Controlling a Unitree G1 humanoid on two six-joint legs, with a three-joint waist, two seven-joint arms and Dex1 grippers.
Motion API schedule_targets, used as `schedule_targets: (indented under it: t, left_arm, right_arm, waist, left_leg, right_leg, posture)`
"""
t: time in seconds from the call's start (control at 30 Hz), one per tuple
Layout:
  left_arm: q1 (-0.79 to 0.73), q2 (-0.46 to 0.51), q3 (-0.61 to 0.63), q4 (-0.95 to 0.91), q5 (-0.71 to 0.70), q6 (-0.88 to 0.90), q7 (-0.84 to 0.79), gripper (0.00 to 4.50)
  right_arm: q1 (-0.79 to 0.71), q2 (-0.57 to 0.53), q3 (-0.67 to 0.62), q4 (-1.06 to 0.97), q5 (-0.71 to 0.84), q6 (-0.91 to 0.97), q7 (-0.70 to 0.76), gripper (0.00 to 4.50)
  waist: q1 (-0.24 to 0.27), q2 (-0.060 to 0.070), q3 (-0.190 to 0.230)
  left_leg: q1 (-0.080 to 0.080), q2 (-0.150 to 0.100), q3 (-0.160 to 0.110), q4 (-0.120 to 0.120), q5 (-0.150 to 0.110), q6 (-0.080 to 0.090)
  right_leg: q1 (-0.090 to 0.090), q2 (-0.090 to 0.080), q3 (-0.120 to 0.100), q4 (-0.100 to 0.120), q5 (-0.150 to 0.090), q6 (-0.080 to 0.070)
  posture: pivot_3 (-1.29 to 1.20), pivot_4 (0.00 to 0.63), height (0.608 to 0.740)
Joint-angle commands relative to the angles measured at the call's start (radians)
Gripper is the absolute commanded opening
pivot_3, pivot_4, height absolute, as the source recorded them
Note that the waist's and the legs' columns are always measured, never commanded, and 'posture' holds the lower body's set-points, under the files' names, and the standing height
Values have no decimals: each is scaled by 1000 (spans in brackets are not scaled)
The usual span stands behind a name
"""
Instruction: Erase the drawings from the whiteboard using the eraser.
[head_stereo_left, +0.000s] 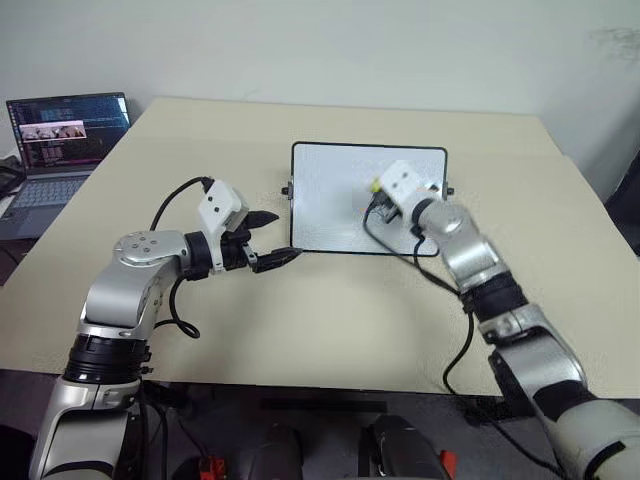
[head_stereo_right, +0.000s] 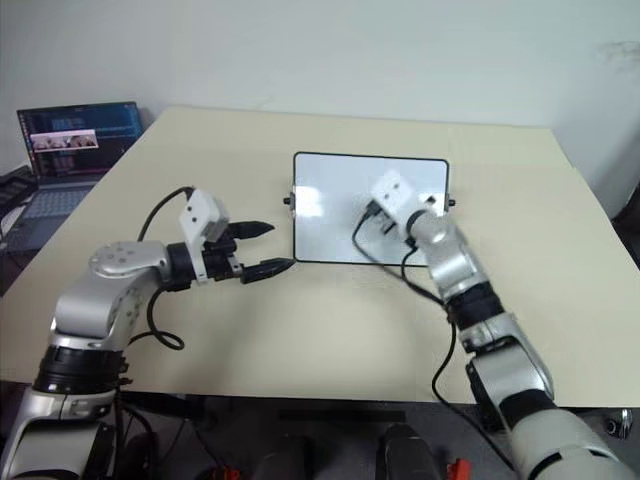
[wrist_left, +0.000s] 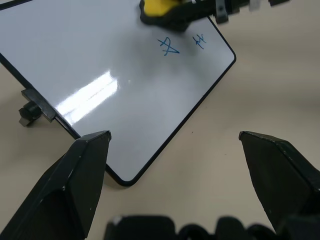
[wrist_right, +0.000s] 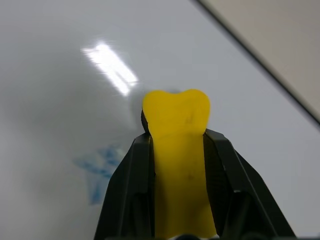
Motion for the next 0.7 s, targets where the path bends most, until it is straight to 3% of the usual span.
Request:
schedule_targets:
  t: [0.03, 0.17, 0.47, 0.53, 0.7]
  left_arm:
    - [-17, 9, 19, -12, 0, -17, 0, 4500]
    - [-16, 9, 21, -12, 0, -17, 0, 4500]
    - [-15, 12, 22, -12, 0, -17, -1, 4500]
    - [-15, 12, 23, -13, 0, -17, -1, 4500]
    - [-15, 12, 23, -13, 1, -15, 1, 4500]
  right_arm:
    - [-7, -9, -27, 83, -19, 3, -53, 986]
    - [25, -2, 12, 54, -15, -2, 10, 985]
    - [219, -49, 207, -231, -11, 80, 374, 985]
    - [232, -54, 214, -257, -16, 95, 391, 985]
    - [170, -28, 142, -180, -28, 89, 272, 985]
  waist:
    - [-3, 0, 0]
    - [-4, 0, 0]
    - [-12, 0, 0]
    - [-12, 0, 0]
    - [-7, 0, 0]
  left_leg:
    - [0, 0, 0, -1, 0, 0]
    - [0, 0, 0, -2, 0, 0]
    - [0, 1, 0, -2, 0, 0]
    - [0, 1, 0, -2, 0, 0]
    - [0, 1, 0, -2, 0, 0]
  right_leg:
    - [0, 0, 0, -1, 0, 0]
    - [0, 0, 0, -2, 0, -1]
    - [1, 1, 0, -4, 0, 1]
    - [1, 1, 0, -4, 0, 1]
    - [1, 0, 0, -4, 1, 2]
  posture:
    - [0, 150, 740]
    - [0, 150, 740]
    - [0, 150, 740]
    - [0, 150, 740]
    - [0, 150, 740]
